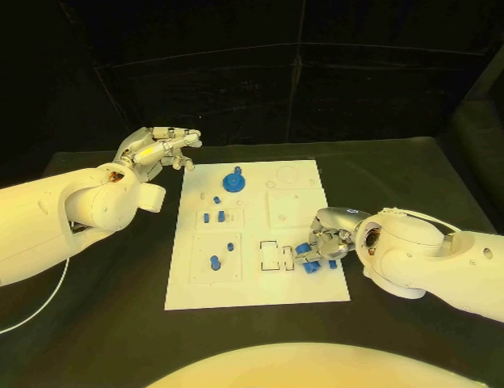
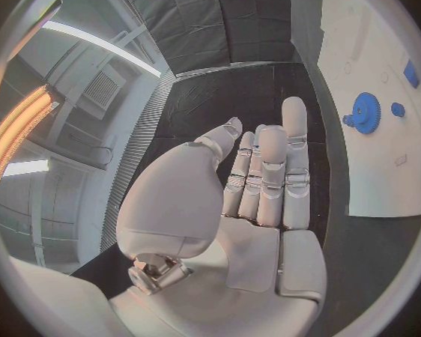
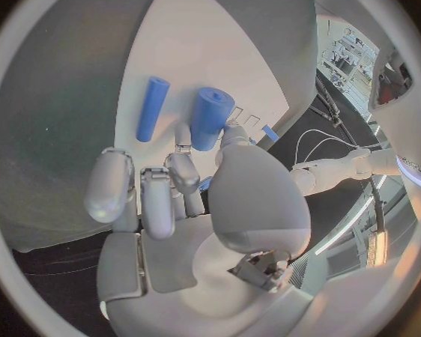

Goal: Assemble the parts on the task board

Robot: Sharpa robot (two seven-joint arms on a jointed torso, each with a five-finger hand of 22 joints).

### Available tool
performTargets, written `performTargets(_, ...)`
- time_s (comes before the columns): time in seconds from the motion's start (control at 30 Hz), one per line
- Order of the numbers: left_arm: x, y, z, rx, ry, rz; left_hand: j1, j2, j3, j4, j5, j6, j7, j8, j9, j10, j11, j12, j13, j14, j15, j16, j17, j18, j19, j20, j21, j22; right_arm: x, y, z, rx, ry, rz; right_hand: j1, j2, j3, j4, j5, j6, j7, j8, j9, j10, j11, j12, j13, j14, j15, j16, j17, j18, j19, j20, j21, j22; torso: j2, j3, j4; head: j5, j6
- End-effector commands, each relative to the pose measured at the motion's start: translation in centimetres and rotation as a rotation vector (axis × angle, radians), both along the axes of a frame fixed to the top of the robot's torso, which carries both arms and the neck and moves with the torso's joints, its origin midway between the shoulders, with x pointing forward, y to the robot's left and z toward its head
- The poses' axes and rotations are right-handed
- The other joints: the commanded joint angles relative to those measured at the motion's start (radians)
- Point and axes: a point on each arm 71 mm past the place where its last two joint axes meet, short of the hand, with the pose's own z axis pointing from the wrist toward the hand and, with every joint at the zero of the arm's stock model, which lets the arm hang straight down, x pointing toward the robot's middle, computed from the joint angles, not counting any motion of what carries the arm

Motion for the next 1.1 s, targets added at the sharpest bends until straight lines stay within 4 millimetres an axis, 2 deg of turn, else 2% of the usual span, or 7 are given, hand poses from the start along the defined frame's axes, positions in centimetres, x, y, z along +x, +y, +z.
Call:
performTargets(0.03, 0.0, -0.1, 0.1, -0.007, -0.003, -0.012, 0.009, -0.002, 0.001, -0.006, -0.001, -0.004, 0.001, 0.004, 0.000, -0.008, 0.001, 0.004, -0.001, -0.007, 0.001, -0.005, -0.001, 0.005, -0.002, 0.003, -0.004, -0.001, -0.3, -0.2, -0.8, -0.046, 0.013, 0.007, 0.032, 0.021, 0.010, -0.003, 0.027, -0.009, -0.003, 0.008, -0.003, 0.003, -0.002, 0.005, 0.005, 0.068, -0.006, 0.002, 0.075, -0.021, -0.001, 0.000, 0.007, 0.003, -0.001, -0.0005, -0.0001, 0.001, -0.002)
performTargets(0.17, 0.0, 0.0, 0.1, -0.007, -0.002, -0.012, 0.009, -0.002, 0.001, -0.006, -0.001, -0.004, 0.001, 0.004, 0.000, -0.008, 0.001, 0.004, -0.001, -0.007, 0.001, -0.005, -0.001, 0.005, -0.002, 0.003, -0.004, -0.001, -0.3, -0.3, -0.5, -0.023, -0.014, -0.005, 0.062, 0.042, 0.016, -0.007, 0.077, -0.007, -0.005, 0.022, 0.003, 0.008, -0.004, 0.009, 0.017, 0.069, -0.008, 0.004, 0.080, -0.021, 0.000, -0.001, 0.008, 0.006, -0.001, 0.0002, -0.0012, 0.002, -0.003)
performTargets(0.27, 0.0, 0.0, 0.1, -0.007, -0.002, -0.012, 0.009, -0.002, 0.001, -0.006, -0.001, -0.004, 0.001, 0.004, 0.000, -0.008, 0.001, 0.004, -0.001, -0.007, 0.001, -0.005, -0.001, 0.005, -0.002, 0.003, -0.004, -0.001, -0.5, -0.4, -0.2, 0.014, -0.034, -0.021, 0.073, 0.048, 0.016, -0.008, 0.105, -0.005, -0.007, 0.027, 0.005, 0.013, -0.006, 0.012, 0.025, 0.070, -0.010, 0.005, 0.084, -0.021, 0.001, -0.003, 0.010, 0.009, -0.001, 0.0007, -0.0023, 0.003, -0.003)
performTargets(0.43, 0.0, 0.0, 0.1, -0.007, -0.001, -0.012, 0.009, -0.002, 0.001, -0.006, -0.001, -0.004, 0.001, 0.004, 0.000, -0.008, 0.001, 0.004, -0.001, -0.007, 0.001, -0.005, -0.001, 0.005, -0.002, 0.003, -0.004, -0.001, -0.9, -0.6, 0.4, 0.102, -0.045, -0.062, 0.086, 0.055, 0.013, -0.007, 0.143, -0.006, -0.009, 0.032, 0.007, 0.017, -0.008, 0.012, 0.032, 0.071, -0.012, 0.006, 0.087, -0.022, 0.002, -0.005, 0.012, 0.012, -0.002, -0.0013, -0.0013, 0.000, -0.002)
performTargets(0.73, 0.0, -0.1, 0.0, -0.007, 0.000, -0.015, 0.008, -0.001, 0.000, -0.006, -0.001, -0.004, 0.001, 0.005, 0.000, -0.009, 0.001, 0.006, -0.002, -0.008, 0.001, -0.005, -0.001, 0.005, -0.002, 0.003, -0.005, -0.002, -2.0, -0.1, 1.7, 0.270, -0.044, -0.119, 0.089, 0.055, 0.011, -0.006, 0.153, -0.007, -0.009, 0.032, 0.007, 0.022, -0.009, 0.016, 0.041, 0.071, -0.012, 0.007, 0.089, -0.022, 0.002, -0.005, 0.013, 0.014, -0.002, -0.0029, 0.0021, -0.002, 0.001)
performTargets(1.1, 0.0, -0.2, 0.0, -0.008, 0.002, -0.018, 0.008, -0.001, 0.000, -0.006, -0.001, -0.004, 0.001, 0.005, 0.000, -0.009, 0.001, 0.006, -0.002, -0.008, 0.001, -0.005, -0.001, 0.005, -0.002, 0.003, -0.005, -0.002, -2.0, 2.2, 1.2, 0.287, 0.023, -0.087, 0.083, 0.054, 0.001, -0.001, 0.140, -0.002, -0.010, 0.036, 0.010, 0.022, -0.009, 0.011, 0.038, 0.071, -0.013, 0.007, 0.090, -0.022, 0.003, -0.006, 0.014, 0.015, -0.001, -0.0020, 0.0010, 0.005, 0.000)
